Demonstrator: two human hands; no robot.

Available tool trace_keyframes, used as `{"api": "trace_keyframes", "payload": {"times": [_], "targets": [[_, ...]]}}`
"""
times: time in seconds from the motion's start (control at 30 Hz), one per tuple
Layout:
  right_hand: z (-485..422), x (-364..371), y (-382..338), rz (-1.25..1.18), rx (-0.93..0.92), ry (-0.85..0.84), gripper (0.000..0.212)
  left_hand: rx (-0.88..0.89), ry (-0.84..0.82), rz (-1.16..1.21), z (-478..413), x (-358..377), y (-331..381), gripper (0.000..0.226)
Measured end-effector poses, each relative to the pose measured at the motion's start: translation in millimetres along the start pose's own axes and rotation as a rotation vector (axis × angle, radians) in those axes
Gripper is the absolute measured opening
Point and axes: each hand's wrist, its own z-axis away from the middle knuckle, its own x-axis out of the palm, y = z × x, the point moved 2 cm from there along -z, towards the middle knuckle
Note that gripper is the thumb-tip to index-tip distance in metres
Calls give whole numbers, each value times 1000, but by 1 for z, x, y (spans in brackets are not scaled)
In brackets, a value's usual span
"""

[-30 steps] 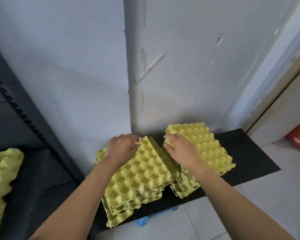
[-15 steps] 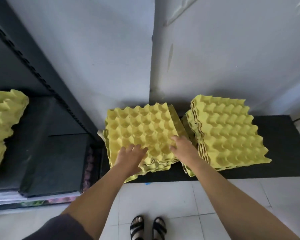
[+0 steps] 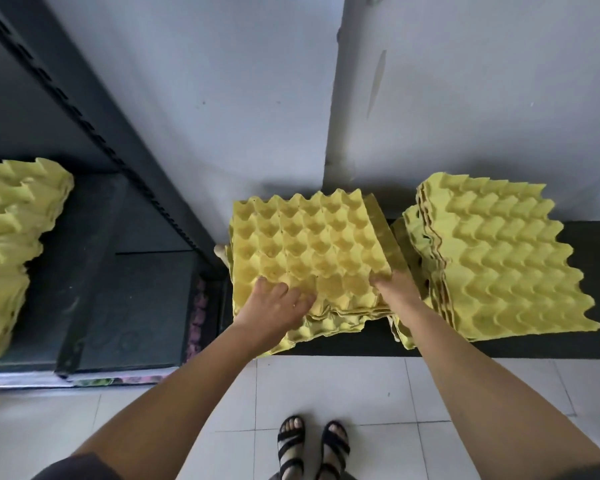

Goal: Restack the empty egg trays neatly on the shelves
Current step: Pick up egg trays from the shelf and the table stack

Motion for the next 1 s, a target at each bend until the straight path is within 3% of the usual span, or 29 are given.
{"api": "trace_keyframes", "payload": {"times": [0.07,0.23,0.6,0.7,0.87,1.0], "targets": [[-4,-4,1,-87,-9,54,26,-69,-4,35,2,2,-5,65],[17,-19,-10,-90,-115,149,19,-210,55,36,9,-10,-8,80],[98,-61,-33,-281,-299,299,28,-209,361,25,50,-88,-20,55],[120,-66,-39,-308,-327,299,27,-220,434,5,73,-106,-18,64],[161,-55,-41,-289,-426,256,24,-282,546,-32,127,-118,-4,52],[196,-31,-43,-285,-511,182,34,-353,592,-58,184,-116,4,48]]}}
